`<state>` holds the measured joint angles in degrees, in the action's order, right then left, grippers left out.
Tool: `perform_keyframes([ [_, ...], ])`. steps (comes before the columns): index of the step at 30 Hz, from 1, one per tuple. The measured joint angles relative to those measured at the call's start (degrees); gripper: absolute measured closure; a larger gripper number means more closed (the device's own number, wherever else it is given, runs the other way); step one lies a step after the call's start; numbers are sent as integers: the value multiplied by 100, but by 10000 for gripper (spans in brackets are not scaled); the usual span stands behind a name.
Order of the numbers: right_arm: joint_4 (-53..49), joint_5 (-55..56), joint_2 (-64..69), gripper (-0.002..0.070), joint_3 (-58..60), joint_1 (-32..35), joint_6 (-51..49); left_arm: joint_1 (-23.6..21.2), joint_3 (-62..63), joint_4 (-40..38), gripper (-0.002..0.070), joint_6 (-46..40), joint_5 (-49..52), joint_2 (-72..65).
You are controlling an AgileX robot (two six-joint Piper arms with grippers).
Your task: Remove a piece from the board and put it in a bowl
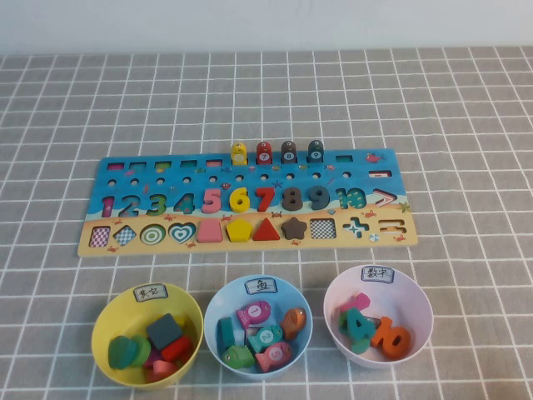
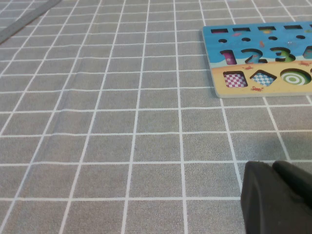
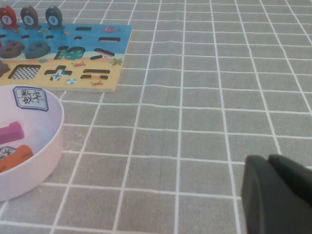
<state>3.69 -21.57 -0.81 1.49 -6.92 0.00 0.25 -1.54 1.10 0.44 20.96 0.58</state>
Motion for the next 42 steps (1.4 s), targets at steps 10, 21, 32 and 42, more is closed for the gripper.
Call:
perform_keyframes([
  [10,0,0,0,694,0,0,0,0,0,0,678,0,0,0],
  [21,0,0,0,694,0,0,0,0,0,44,678,0,-46,0],
  [32,0,0,0,694,0,0,0,0,0,-168,678,128,-269,0],
  [42,0,0,0,694,0,0,0,0,0,-1445,678,1225,-920,0],
])
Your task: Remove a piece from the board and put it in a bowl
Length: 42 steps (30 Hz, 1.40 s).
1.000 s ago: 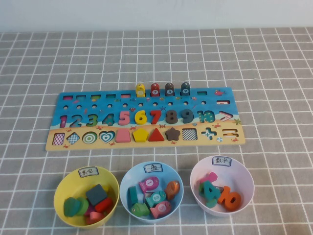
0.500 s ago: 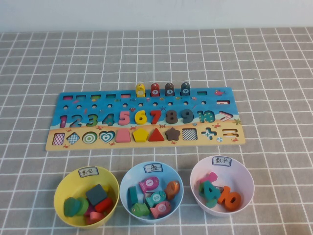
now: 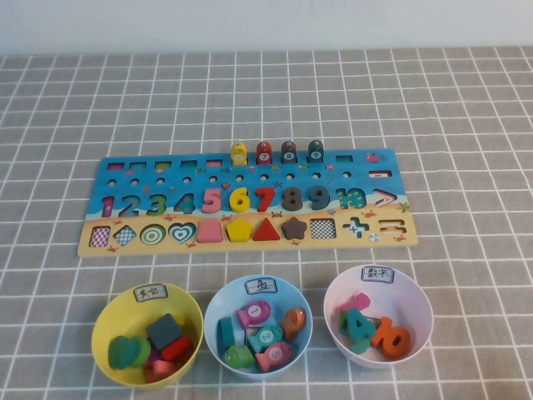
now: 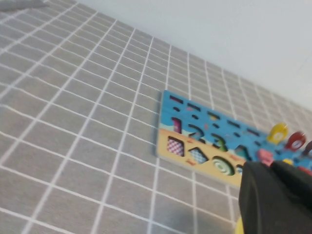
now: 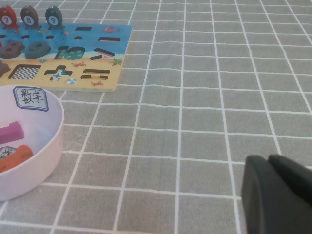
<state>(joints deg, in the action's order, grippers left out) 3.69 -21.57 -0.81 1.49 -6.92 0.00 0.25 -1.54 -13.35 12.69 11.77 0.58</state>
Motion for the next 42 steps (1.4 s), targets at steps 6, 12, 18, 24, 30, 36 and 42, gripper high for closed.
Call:
perform_keyframes([
  [6,0,0,0,694,0,0,0,0,0,-269,678,294,-92,0],
  [12,0,0,0,694,0,0,0,0,16,-614,678,440,-263,0],
  [18,0,0,0,694,0,0,0,0,931,-669,678,327,721,-242],
  [24,0,0,0,694,0,0,0,0,2240,-630,678,-288,2170,-1646],
  [30,0,0,0,694,0,0,0,0,3446,-716,678,-1603,3180,-3231],
  [36,0,0,0,694,0,0,0,0,4476,-1299,678,-3553,3901,-4736],
  [42,0,0,0,694,0,0,0,0,5462,-1596,678,-4912,4713,-6310],
])
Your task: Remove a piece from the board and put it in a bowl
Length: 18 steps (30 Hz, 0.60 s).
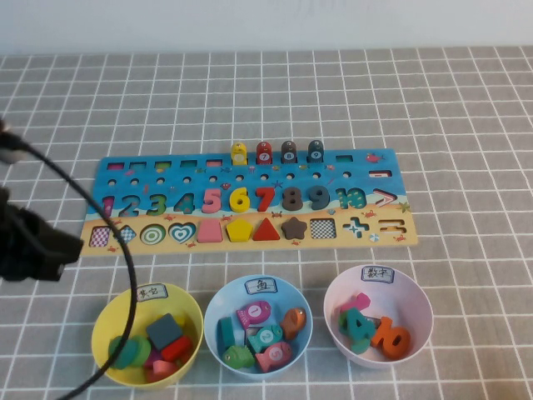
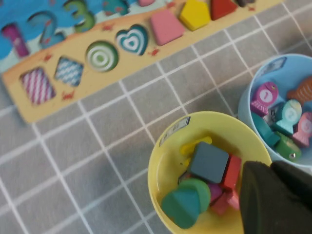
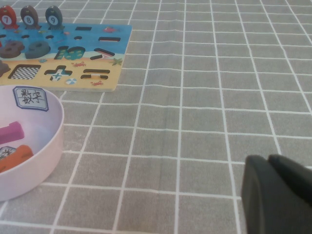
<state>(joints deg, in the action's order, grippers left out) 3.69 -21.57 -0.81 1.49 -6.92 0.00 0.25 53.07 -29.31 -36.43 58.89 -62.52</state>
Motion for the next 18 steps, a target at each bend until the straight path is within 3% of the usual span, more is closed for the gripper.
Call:
perform_keyframes([
  [9,0,0,0,694,0,0,0,631,1467,-31,678,-1986,713,-1770],
  [18,0,0,0,694,0,0,0,1270,3026,641,678,-2963,1065,-3466],
])
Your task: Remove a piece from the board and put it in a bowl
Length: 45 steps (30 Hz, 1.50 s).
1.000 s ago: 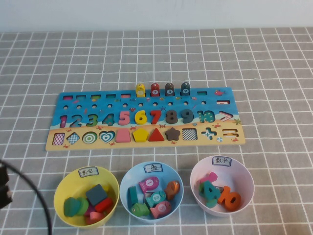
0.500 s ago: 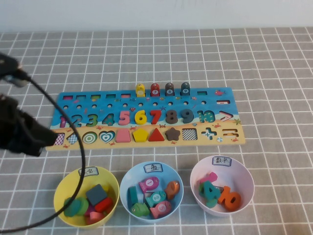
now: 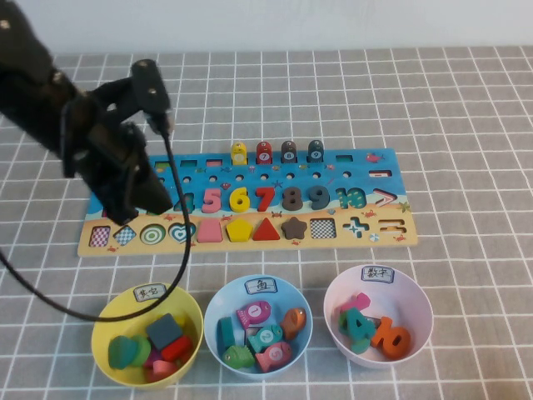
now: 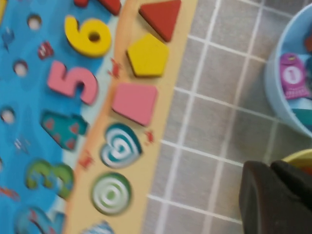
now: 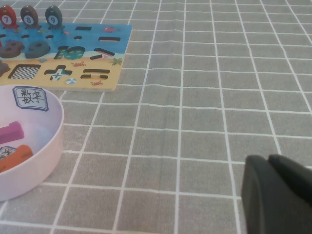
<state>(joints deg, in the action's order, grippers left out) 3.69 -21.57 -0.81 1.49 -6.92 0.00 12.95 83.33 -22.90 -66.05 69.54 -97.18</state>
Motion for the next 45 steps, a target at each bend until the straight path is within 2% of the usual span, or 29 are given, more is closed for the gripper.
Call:
perform_keyframes([
  [8,0,0,0,694,0,0,0,409,833,659,678,-659,0,-951],
  [17,0,0,0,694,0,0,0,856,1301,794,667,-778,0,-1778],
  [20,0,0,0,694,0,0,0,909,1313,900,594,-778,0,-1887],
  [25,0,0,0,694,0,0,0,909,1317,981,344,-778,0,-2003],
  [27,0,0,0,694,0,0,0,909,1326,981,295,-778,0,-2046],
  [31,0,0,0,694,0,0,0,909,1344,1044,263,-778,-140,-2140],
  [45,0,0,0,694,0,0,0,909,1353,1180,256,-824,-813,-2283],
])
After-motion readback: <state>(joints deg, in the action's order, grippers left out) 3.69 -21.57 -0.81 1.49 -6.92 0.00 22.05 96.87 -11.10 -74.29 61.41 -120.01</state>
